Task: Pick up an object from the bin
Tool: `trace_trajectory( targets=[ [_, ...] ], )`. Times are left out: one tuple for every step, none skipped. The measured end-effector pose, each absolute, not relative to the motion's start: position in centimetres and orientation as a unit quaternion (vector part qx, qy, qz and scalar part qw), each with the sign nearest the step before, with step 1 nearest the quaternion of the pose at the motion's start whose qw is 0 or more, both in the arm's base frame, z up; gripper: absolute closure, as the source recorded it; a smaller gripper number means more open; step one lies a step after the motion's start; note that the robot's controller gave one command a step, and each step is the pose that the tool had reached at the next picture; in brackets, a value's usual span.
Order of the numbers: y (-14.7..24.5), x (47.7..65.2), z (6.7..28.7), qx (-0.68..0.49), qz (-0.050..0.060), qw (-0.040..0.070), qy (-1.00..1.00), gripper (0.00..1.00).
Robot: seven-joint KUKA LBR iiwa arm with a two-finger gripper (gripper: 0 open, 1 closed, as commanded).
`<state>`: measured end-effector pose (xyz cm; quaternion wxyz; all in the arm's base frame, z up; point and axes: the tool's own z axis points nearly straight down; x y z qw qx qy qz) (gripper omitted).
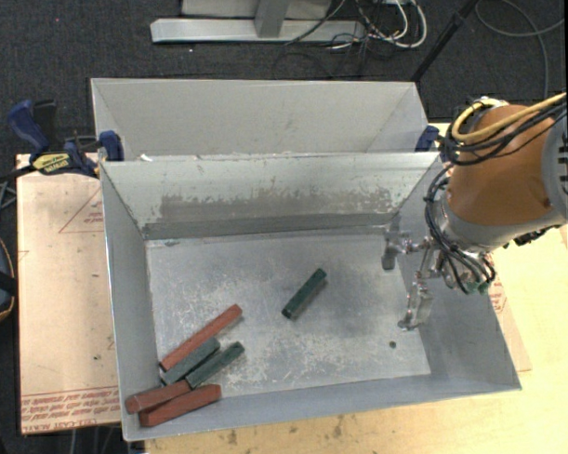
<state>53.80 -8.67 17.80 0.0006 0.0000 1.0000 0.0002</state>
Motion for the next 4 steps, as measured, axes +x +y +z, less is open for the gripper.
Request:
trace_trajectory(
  targets=[
    [-4.7,55.9,13.8,-0.080,-0.001,0.005,0.997,0.00],
    [-0.7,58.6,12.0,-0.124,0.001,-0.001,0.992,0.00],
    [1.5,58.6,11.9,-0.270,0.000,0.001,0.963,0.00],
    [2.6,60.1,8.0,-0.248,0.001,0.002,0.969,0.00]
  ],
)
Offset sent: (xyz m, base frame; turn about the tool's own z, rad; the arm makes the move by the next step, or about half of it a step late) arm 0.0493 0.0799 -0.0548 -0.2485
